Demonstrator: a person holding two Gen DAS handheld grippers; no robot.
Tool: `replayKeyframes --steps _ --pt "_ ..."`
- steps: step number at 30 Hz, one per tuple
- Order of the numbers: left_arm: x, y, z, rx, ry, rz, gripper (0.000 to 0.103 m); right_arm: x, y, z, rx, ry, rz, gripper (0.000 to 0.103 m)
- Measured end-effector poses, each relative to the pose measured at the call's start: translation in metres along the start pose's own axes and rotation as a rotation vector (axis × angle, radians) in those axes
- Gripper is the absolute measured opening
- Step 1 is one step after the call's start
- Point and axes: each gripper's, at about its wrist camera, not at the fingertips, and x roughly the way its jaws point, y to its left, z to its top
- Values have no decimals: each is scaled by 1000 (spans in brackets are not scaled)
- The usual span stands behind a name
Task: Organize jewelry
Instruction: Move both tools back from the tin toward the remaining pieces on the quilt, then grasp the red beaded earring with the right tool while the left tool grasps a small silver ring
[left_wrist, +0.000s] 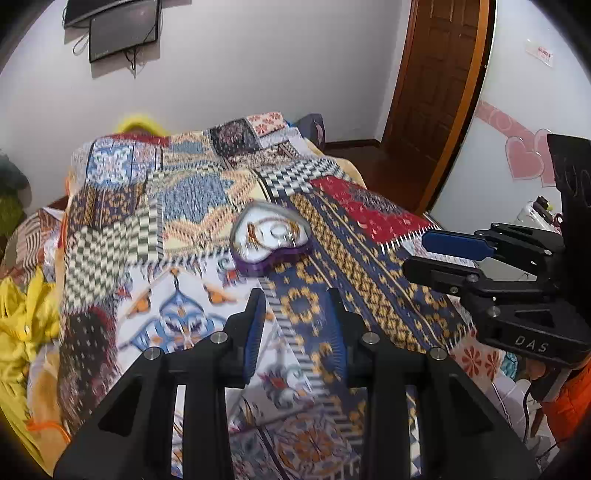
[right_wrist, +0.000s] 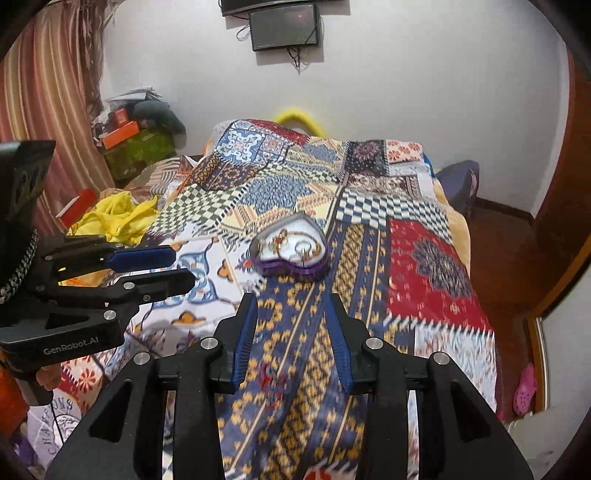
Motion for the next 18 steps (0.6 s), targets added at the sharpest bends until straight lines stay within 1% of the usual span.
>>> replayKeyframes --steps 3,9,14,18 --pt "3 1 -12 -24 26 -16 32 1 0 -15 10 26 -9 34" --pt "15 6 -38 -66 82 -20 32 19 -3 -40 55 107 14 34" --pt "25 7 -55 -71 121 -15 32 40 9 -56 36 164 25 34" --pt "30 6 -60 -69 132 -18 32 54 13 -62 21 180 10 34"
